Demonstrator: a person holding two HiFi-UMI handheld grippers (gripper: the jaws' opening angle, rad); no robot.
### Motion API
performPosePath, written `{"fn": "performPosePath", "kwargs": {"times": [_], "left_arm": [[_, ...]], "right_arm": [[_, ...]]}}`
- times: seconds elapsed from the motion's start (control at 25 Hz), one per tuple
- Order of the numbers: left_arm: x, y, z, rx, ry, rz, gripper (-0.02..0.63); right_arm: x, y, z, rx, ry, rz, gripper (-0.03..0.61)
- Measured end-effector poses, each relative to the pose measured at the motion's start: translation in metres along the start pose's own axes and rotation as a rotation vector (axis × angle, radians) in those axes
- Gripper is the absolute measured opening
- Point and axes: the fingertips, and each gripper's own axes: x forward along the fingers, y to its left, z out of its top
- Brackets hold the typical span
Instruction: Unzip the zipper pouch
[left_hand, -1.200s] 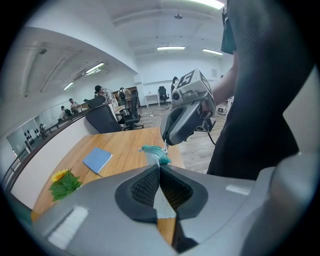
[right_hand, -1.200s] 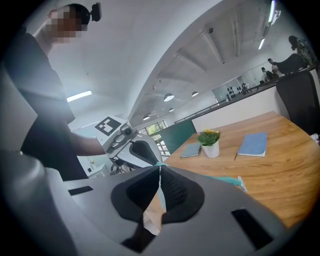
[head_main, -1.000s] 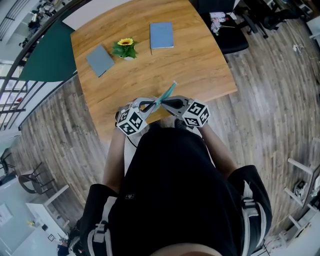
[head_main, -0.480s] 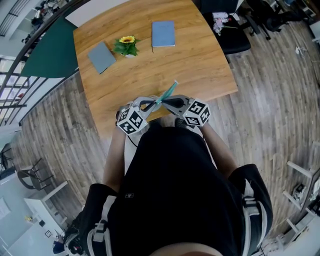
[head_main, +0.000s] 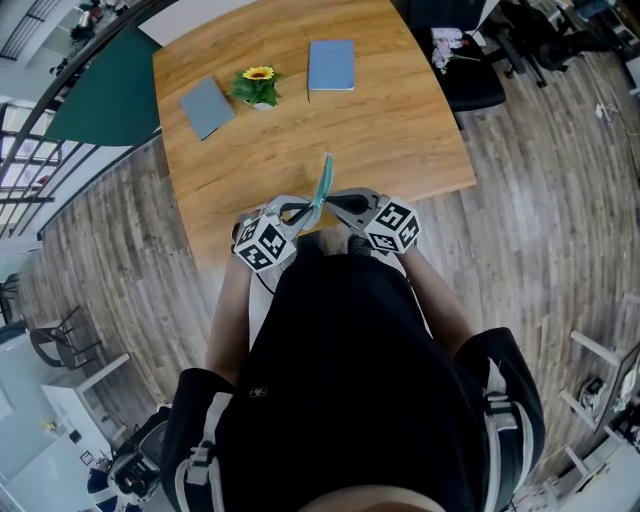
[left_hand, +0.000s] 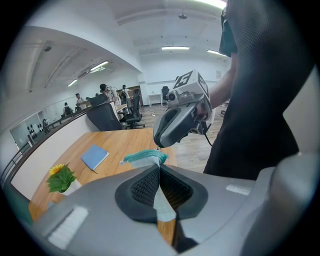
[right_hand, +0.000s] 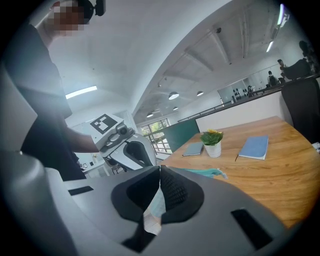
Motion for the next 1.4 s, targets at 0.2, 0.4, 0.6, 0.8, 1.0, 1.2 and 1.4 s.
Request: {"fn": "performPosePath", "kwargs": {"times": [0.2, 0.4, 0.6, 0.8, 1.0, 1.2, 1.4], "left_arm": [[0.002, -0.011, 0.004, 0.005, 0.005, 0.001, 0.005], [0.004, -0.024, 0.007, 0.015, 0.010, -0.005, 0.005], [0.006, -0.033, 0.010, 0.011, 0.013, -0.003, 0.005], [0.007, -0.036, 0.013, 0.006, 0.010, 0.005, 0.005], [0.009, -0.038, 0.016, -0.001, 0.011, 0.010, 0.005], [0.011, -0.038, 0.021, -0.008, 0.003, 0.010, 0.005], [0.011, -0.036, 0.025, -0.012, -0.001, 0.007, 0.005]], "right_arm": [[-0.005, 0.002, -0.003, -0.007, -0.002, -0.018, 0.009], [-0.009, 0.003, -0.007, -0.015, -0.006, -0.035, 0.009], [-0.014, 0.004, -0.010, -0.019, -0.005, -0.035, 0.009], [-0.016, 0.003, -0.010, -0.023, -0.009, -0.037, 0.009], [-0.018, 0.001, -0.011, -0.026, -0.006, -0.042, 0.011], [-0.018, -0.004, -0.009, -0.034, -0.005, -0.057, 0.011], [-0.018, -0.010, -0.006, -0.037, -0.005, -0.066, 0.011]]}}
